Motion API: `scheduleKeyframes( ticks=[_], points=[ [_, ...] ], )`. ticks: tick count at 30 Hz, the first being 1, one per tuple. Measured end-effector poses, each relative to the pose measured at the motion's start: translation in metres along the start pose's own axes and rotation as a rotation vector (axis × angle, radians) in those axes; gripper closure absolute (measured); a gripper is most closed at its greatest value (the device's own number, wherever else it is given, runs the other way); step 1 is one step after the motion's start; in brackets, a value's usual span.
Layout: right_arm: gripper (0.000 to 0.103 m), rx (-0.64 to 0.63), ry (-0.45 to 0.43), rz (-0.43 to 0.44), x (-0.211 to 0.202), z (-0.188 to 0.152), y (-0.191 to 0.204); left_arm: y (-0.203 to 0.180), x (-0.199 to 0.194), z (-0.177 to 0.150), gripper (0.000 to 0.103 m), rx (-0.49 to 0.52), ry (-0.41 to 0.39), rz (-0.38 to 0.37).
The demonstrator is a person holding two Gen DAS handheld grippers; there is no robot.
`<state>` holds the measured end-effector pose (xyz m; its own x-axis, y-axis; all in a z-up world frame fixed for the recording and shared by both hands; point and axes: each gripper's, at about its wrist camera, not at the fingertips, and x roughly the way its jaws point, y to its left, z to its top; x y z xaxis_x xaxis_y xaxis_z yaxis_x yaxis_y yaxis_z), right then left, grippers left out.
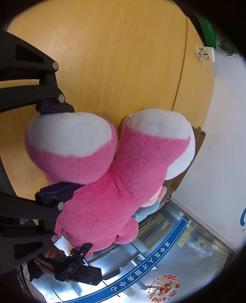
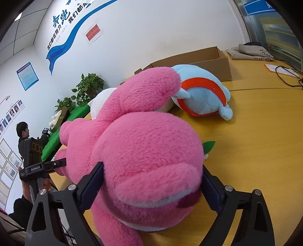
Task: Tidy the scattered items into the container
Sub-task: 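Close the left tool on the pink bear while the right tool also grips it, then lift the pink bear with both tools and carry it over the cardboard box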
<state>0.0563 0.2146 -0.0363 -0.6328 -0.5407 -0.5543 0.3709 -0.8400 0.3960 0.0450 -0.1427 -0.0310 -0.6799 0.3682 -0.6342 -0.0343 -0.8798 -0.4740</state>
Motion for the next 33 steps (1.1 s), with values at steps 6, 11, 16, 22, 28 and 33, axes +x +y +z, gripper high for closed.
scheduleKeyframes(
  ticks=[6,11,16,22,28,33],
  points=[
    [0.026,0.032,-0.044,0.000,-0.028,-0.004,0.005,-0.024,-0.019,-0.006,0.060,0.026,-0.034,-0.053],
    [0.028,0.024,-0.126,-0.020,-0.065,-0.002,0.010,-0.056,-0.025,0.000,0.063,0.082,-0.070,-0.097],
    [0.029,0.022,-0.180,-0.020,-0.092,0.005,0.007,-0.085,-0.036,0.022,0.064,0.151,-0.125,-0.110],
    [0.029,0.025,-0.247,-0.035,-0.113,0.019,0.005,-0.112,-0.041,0.040,0.066,0.215,-0.160,-0.123],
    [0.029,-0.062,-0.297,-0.055,-0.134,0.052,0.021,-0.126,-0.064,0.061,0.066,0.240,-0.237,-0.162],
    [0.030,-0.149,-0.370,-0.051,-0.147,0.105,0.046,-0.146,-0.084,0.114,0.066,0.278,-0.331,-0.170]
  ],
)
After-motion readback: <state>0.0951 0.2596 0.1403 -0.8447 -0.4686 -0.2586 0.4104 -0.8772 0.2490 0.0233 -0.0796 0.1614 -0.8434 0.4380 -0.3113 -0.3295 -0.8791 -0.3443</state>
